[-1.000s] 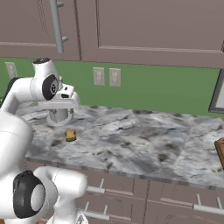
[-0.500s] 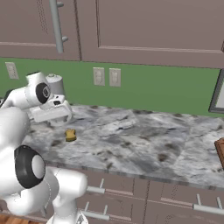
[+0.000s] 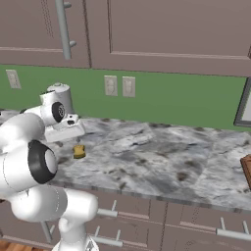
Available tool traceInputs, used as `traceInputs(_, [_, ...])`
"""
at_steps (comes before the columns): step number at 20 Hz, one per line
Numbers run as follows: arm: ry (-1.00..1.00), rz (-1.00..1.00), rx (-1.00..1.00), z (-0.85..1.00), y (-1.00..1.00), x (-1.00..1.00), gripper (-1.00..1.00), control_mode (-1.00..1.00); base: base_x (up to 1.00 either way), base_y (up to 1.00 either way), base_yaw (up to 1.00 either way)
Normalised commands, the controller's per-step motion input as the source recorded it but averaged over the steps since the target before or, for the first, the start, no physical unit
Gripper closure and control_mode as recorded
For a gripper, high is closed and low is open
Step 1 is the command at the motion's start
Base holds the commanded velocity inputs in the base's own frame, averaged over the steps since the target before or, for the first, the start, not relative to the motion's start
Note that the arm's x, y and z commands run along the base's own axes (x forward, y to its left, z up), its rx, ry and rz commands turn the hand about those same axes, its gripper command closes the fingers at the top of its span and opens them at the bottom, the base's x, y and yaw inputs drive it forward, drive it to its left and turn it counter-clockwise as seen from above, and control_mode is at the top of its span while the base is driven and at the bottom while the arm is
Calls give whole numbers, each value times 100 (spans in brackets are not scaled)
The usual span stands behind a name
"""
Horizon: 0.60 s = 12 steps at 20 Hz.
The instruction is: Pick up the sponge from the counter and clean the cutting board by briefly scrubbing or pressing down on the cutting board. Once finished, release the sponge.
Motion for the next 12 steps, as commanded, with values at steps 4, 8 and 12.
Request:
traceInputs(4, [7, 0, 0, -33, 0, 31, -100, -100, 0, 0, 0])
traceInputs(8, [5, 0, 0, -27, 0, 37, -100, -100, 0, 0, 0])
traceInputs(12, [5, 0, 0, -29, 0, 39, -100, -100, 0, 0, 0])
